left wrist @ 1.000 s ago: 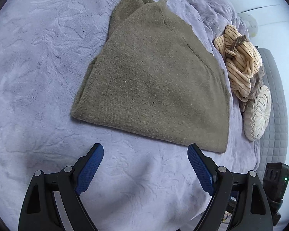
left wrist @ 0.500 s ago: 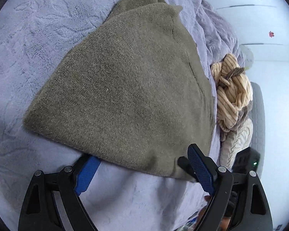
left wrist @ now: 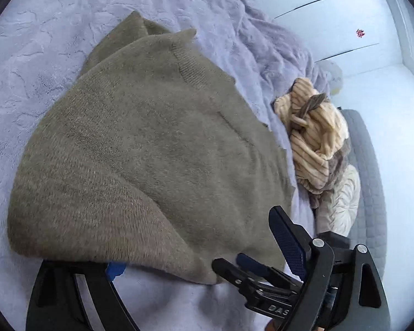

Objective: Fold small clothes

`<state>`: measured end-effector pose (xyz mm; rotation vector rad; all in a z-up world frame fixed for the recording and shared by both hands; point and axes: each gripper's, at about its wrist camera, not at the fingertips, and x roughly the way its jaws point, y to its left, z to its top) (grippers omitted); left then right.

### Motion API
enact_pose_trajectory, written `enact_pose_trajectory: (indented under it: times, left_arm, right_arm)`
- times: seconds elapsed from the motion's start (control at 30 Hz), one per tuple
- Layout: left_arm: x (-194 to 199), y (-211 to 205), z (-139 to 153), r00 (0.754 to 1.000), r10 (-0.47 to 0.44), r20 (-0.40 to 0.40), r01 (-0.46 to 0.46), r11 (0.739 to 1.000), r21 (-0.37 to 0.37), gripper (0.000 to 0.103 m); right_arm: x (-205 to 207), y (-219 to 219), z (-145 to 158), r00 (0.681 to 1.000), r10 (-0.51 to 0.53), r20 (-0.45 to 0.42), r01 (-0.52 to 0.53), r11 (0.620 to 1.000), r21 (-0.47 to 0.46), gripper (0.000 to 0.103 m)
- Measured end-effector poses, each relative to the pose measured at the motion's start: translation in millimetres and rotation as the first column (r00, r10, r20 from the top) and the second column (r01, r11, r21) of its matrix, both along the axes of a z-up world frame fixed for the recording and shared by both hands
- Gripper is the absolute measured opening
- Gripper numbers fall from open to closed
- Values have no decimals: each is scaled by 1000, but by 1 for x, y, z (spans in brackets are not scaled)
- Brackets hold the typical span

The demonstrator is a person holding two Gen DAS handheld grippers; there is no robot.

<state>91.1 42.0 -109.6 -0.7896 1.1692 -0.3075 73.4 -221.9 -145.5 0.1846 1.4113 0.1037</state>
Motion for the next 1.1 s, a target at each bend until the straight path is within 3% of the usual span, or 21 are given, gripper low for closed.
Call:
enact_pose_trajectory:
  times: [0.13, 0.2, 0.23, 0.27, 0.3, 0.33, 0.37, 0.47, 0.57, 0.63, 0.73, 0.8, 0.9, 1.0, 1.03, 1.07, 1.1]
  left_arm:
    - [4, 14, -27, 993, 78, -86, -79, 997, -10, 89]
    - [3, 22, -27, 990, 115, -86, -118, 993, -23, 89]
    - [2, 23, -26, 989, 125, -84, -127, 992, -17, 87]
    - [3, 23, -25, 987, 136, -80, -137, 991, -1, 78]
    - [4, 24, -25, 987, 139, -83, -138, 990, 17, 73]
    - [5, 24, -26, 986, 142, -91, -139, 989, 39, 59]
    - [6, 24, -27, 984, 151, -98, -145, 987, 62, 41]
    - [6, 25, -28, 980, 173, -103, -161, 980, 119, 23]
    - [4, 12, -6, 993, 116, -22, -107, 965, 238, 20]
    - [1, -9, 19, 997, 20, 75, -45, 935, 352, 20]
    - [-3, -46, 48, 972, -152, 182, 45, 871, 489, 20]
    - [-4, -67, 56, 946, -246, 211, 94, 830, 549, 20]
    - [-2, -82, 58, 924, -317, 213, 133, 789, 600, 20]
    - [1, -84, 59, 916, -342, 209, 147, 773, 617, 20]
    - [0, -85, 58, 914, -349, 209, 151, 768, 622, 20]
    - [0, -86, 58, 911, -356, 208, 155, 763, 628, 20]
    - [-2, -87, 58, 907, -365, 209, 158, 757, 634, 20]
  right_arm:
    - [1, 4, 11, 1000, 3, -2, -3, 1000, -18, 81]
    - [1, 7, 23, 1000, -4, 26, 4, 1000, 5, 70]
    - [1, 9, 29, 999, -6, 39, 5, 1000, 15, 54]
    - [3, 8, 28, 999, -7, 40, 6, 1000, 19, 40]
    - [5, 10, 26, 999, -9, 32, 8, 999, 31, 33]
    - [8, 12, 21, 1000, -11, 8, 10, 998, 57, 24]
    - [10, 13, 15, 1000, -13, -13, 14, 997, 70, 22]
    - [6, 13, -5, 998, -34, -52, 39, 995, 94, 22]
    - [-1, 1, -8, 998, -50, -42, 55, 989, 137, 21]
    - [-7, -7, -7, 998, -45, -39, 50, 988, 148, 20]
    - [-19, -22, -3, 999, -40, -29, 44, 985, 169, 19]
    - [-25, -28, -3, 999, -47, -26, 51, 981, 188, 19]
    - [-29, -43, 1, 997, -74, -34, 80, 961, 263, 19]
    - [-31, -74, 17, 990, -129, -49, 138, 929, 342, 27]
    - [-26, -84, 26, 991, -129, -43, 136, 926, 352, 35]
    - [-19, -91, 37, 992, -121, -32, 125, 924, 361, 53]
    - [-9, -95, 48, 994, -110, -20, 110, 925, 363, 65]
